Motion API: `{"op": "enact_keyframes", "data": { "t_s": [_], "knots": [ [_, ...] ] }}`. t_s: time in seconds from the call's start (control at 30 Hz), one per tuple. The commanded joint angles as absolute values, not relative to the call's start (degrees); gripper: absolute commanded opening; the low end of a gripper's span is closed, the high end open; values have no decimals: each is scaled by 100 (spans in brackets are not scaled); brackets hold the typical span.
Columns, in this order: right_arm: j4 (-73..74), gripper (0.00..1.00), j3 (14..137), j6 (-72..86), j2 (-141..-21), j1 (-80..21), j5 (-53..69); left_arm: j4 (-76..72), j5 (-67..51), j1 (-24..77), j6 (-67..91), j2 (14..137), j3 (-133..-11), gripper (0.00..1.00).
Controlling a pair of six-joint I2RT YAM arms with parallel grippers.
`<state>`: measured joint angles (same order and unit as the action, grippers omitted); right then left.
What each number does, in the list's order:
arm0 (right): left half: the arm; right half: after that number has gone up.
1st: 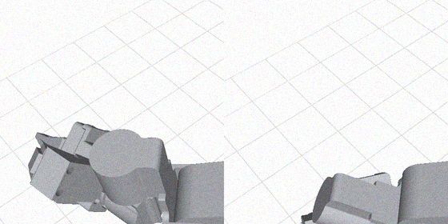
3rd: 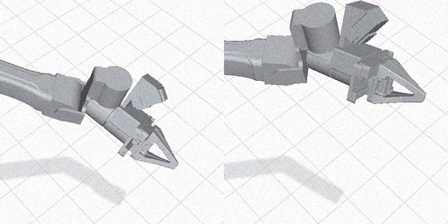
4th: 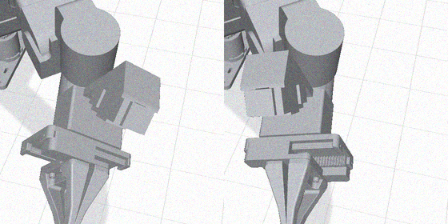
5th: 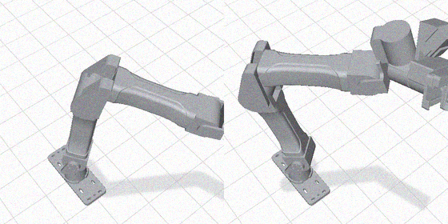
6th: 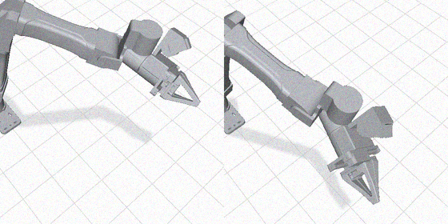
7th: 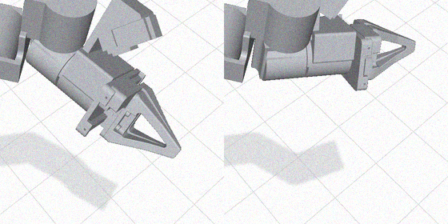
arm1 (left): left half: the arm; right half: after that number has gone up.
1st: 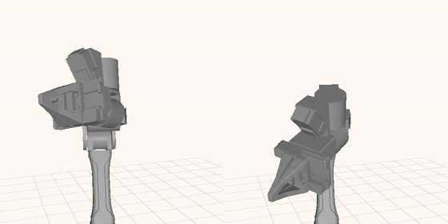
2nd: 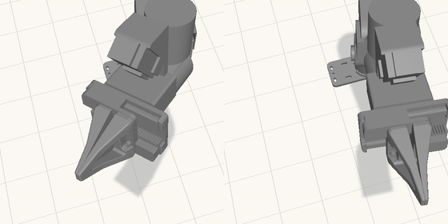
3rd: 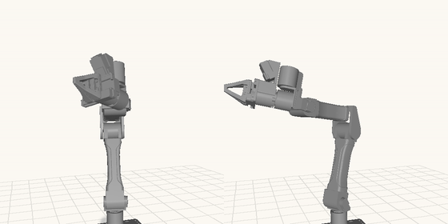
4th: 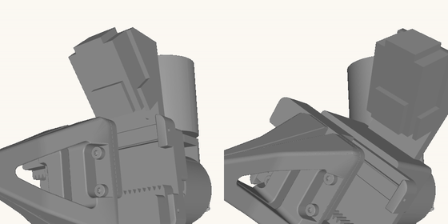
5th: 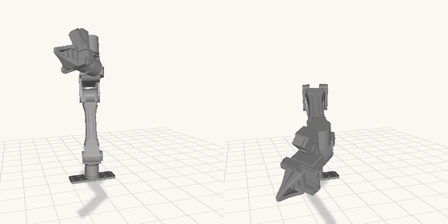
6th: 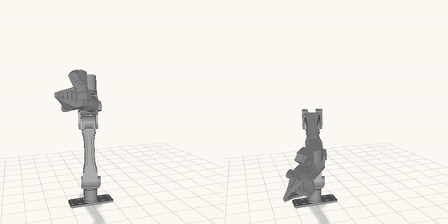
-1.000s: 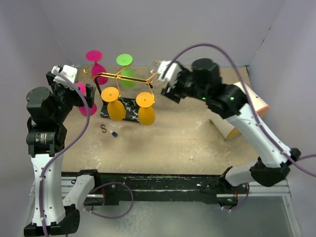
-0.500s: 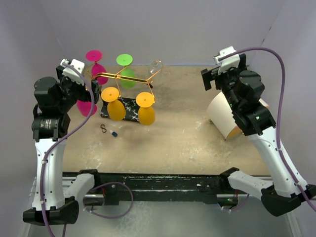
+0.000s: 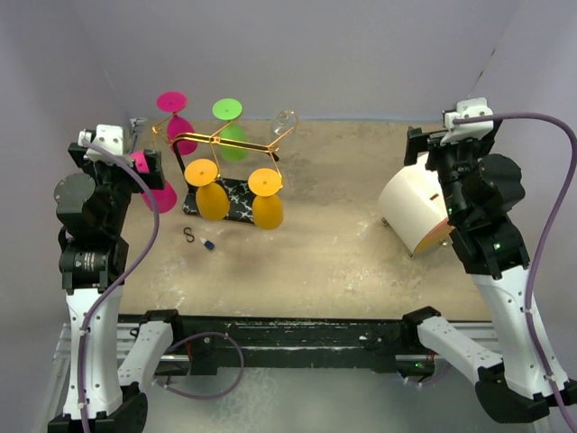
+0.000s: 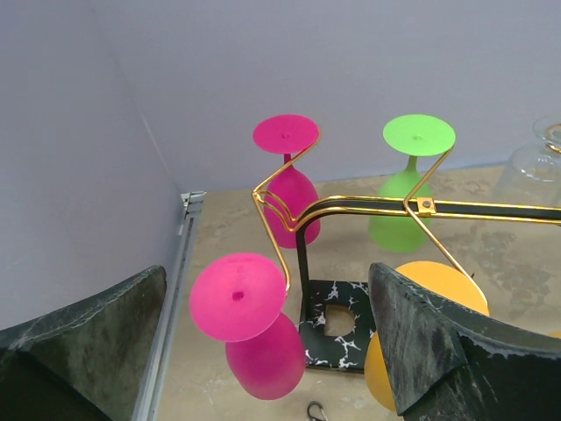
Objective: Place the wine glass upside down on the wine glass rack
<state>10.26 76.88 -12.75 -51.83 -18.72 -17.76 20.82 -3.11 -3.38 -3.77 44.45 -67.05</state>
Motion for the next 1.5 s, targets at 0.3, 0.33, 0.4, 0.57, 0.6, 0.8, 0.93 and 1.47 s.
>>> {"op": "enact_keyframes", "data": {
  "t_s": [0.3, 0.33, 0.4, 0.57, 0.6, 0.8, 0.93, 1.47],
  "knots": [
    [1295, 100, 7385, -1369, -4543, -1467, -1596, 2374, -589, -383, -228, 4354, -7232, 99],
    [1335, 100, 7346, -1340, -4491, -1449, -1615, 2422, -688, -379, -237, 4359, -7220, 99],
    [1438, 100, 7270, -1318, -4388, -1385, -1546, 2491, -906, -378, -369, 4368, -7191, 99],
    [1635, 100, 7103, -1367, -4208, -1210, -1411, 2578, -977, -383, -461, 4339, -7180, 99],
    [1647, 100, 7106, -1341, -4206, -1171, -1352, 2602, -930, -380, -458, 4337, -7193, 99],
    [1716, 100, 7176, -1147, -4285, -1075, -1230, 2756, -663, -387, -502, 4298, -7222, 99],
    [1757, 100, 7181, -981, -4345, -1018, -1233, 2818, -544, -385, -535, 4289, -7229, 99],
    [1641, 100, 7105, -767, -4509, -941, -1249, 2908, -510, -384, -535, 4315, -7262, 99]
  ]
}}
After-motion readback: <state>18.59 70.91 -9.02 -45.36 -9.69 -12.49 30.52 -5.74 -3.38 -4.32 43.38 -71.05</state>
